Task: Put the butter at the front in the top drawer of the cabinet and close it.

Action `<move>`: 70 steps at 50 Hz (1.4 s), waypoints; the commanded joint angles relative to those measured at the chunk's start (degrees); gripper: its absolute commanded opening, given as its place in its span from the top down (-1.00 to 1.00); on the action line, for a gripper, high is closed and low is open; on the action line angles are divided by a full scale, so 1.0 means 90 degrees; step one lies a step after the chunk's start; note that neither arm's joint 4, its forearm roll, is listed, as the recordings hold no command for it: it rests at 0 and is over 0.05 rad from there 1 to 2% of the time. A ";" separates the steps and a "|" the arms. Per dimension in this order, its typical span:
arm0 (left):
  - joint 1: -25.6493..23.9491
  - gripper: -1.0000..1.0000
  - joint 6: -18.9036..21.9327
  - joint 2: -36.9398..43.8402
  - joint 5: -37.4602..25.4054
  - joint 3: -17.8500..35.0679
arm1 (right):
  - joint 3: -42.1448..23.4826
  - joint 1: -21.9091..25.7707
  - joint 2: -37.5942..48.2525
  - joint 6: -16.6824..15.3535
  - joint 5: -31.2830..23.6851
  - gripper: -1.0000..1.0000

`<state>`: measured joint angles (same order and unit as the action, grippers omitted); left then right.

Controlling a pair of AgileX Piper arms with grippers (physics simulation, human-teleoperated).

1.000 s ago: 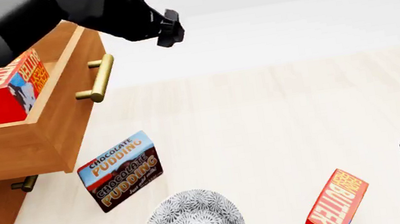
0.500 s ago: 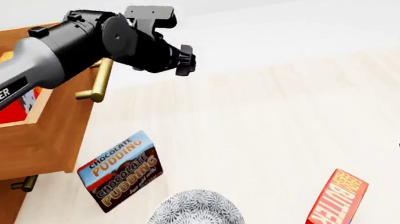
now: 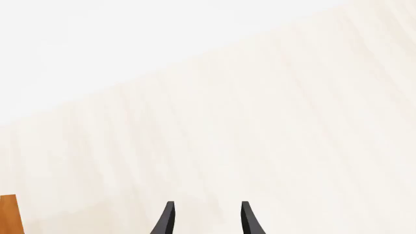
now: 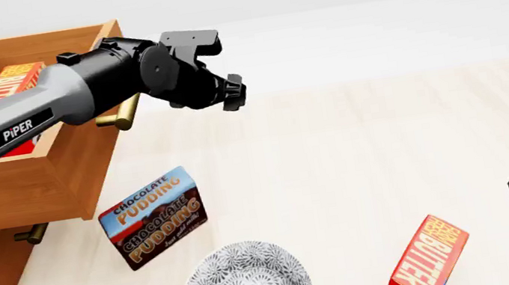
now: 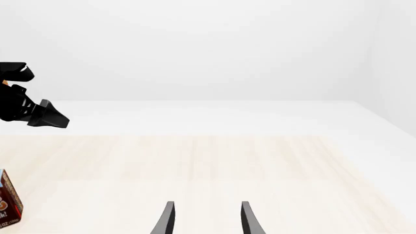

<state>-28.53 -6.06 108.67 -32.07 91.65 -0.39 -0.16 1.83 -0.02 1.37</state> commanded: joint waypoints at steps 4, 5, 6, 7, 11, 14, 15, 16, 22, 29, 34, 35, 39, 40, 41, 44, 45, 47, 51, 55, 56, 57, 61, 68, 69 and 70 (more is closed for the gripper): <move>0.0140 -1.00 -0.0155 0.0034 0.0238 -0.0346 | 0.0001 0.0001 -0.0060 -0.0001 -0.0056 -1.00; 0.0139 -1.00 -0.0166 0.0019 0.0260 -0.0375 | 0.0001 0.0001 -0.0069 -0.0001 -0.0065 -1.00; 0.0142 -1.00 -0.0189 -0.0010 0.0281 -0.0413 | 0.0001 0.0001 -0.0078 -0.0001 -0.0074 -1.00; 0.0188 -1.00 -0.0158 -0.0042 0.0282 -0.0452 | 0.0002 0.0000 -0.0094 -0.0001 -0.0090 -1.00; 0.0241 -1.00 -0.0130 -0.0083 0.0261 -0.0471 | 0.0002 0.0000 -0.0114 0.0001 -0.0110 -1.00; 0.0350 -1.00 -0.0120 -0.0126 0.0300 -0.0586 | 0.0002 0.0001 -0.0131 -0.0003 -0.0125 -1.00; 0.0358 -1.00 -0.0125 -0.0141 0.0312 -0.0615 | 0.0002 0.0000 -0.0130 0.0000 -0.0126 -1.00; 0.0374 -1.00 -0.0130 -0.0148 0.0326 -0.0637 | 0.0002 0.0000 -0.0136 -0.0004 -0.0129 -1.00; 0.0481 -1.00 -0.0124 -0.0198 0.0379 -0.0791 | 0.0002 0.0001 -0.0143 -0.0007 -0.0135 -1.00; 0.0688 -1.00 -0.0032 -0.0346 0.0371 -0.0930 | 0.0003 0.0001 -0.0146 -0.0002 -0.0140 -1.00; 0.0803 -1.00 -0.0021 -0.0423 0.0405 -0.1049 | 0.0004 0.0000 -0.0138 0.0000 -0.0132 -1.00; 0.0835 -1.00 -0.0017 -0.0447 0.0418 -0.1075 | 0.0004 0.0000 -0.0138 0.0000 -0.0132 -1.00; 0.0897 -1.00 -0.0025 -0.0495 0.0439 -0.1178 | 0.0005 0.0000 -0.0121 0.0001 -0.0115 -1.00; 0.0958 -1.00 0.0013 -0.0518 0.0439 -0.1221 | 0.0006 0.0000 -0.0116 0.0001 -0.0110 -1.00; 0.0958 -1.00 -0.0001 -0.0541 0.0441 -0.1233 | 0.0006 -0.0001 -0.0114 0.0000 -0.0107 -1.00; 0.1033 -1.00 0.0043 -0.0618 0.0424 -0.1266 | 0.0006 -0.0001 -0.0103 0.0000 -0.0096 -1.00; 0.1058 -1.00 0.0049 -0.0641 0.0421 -0.1284 | 0.0007 -0.0001 -0.0099 0.0001 -0.0091 -1.00; 0.1093 -1.00 0.0062 -0.0682 0.0425 -0.1313 | 0.0007 0.0000 -0.0093 0.0001 -0.0086 -1.00; 0.1166 -1.00 0.0067 -0.0723 0.0451 -0.1393 | 0.0005 -0.0001 -0.0081 0.0001 -0.0075 -1.00; 0.1276 -1.00 0.0084 -0.0777 0.0484 -0.1512 | 0.0003 -0.0001 -0.0077 0.0000 -0.0073 -1.00; 0.1339 -1.00 0.0095 -0.0893 0.0507 -0.1588 | 0.0002 -0.0001 -0.0075 0.0000 -0.0072 -1.00; 0.1374 -1.00 0.0125 -0.0921 0.0497 -0.1611 | 0.0002 -0.0001 -0.0073 0.0000 -0.0070 -1.00; 0.1467 -1.00 0.0148 -0.1002 0.0510 -0.1708 | 0.0002 -0.0001 -0.0075 0.0000 -0.0073 -1.00; 0.1808 -1.00 0.0233 -0.1231 0.0501 -0.1899 | 0.0004 -0.0002 -0.0071 0.0000 -0.0066 -1.00; 0.1898 -1.00 0.0276 -0.1250 0.0485 -0.1927 | 0.0004 -0.0002 -0.0070 0.0000 -0.0065 -1.00; 0.2020 -1.00 0.0367 -0.1294 0.0469 -0.1960 | 0.0005 -0.0002 -0.0067 0.0000 -0.0062 -1.00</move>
<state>-14.96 -4.48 99.91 -27.73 76.23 -0.40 -0.18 1.22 -0.02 0.73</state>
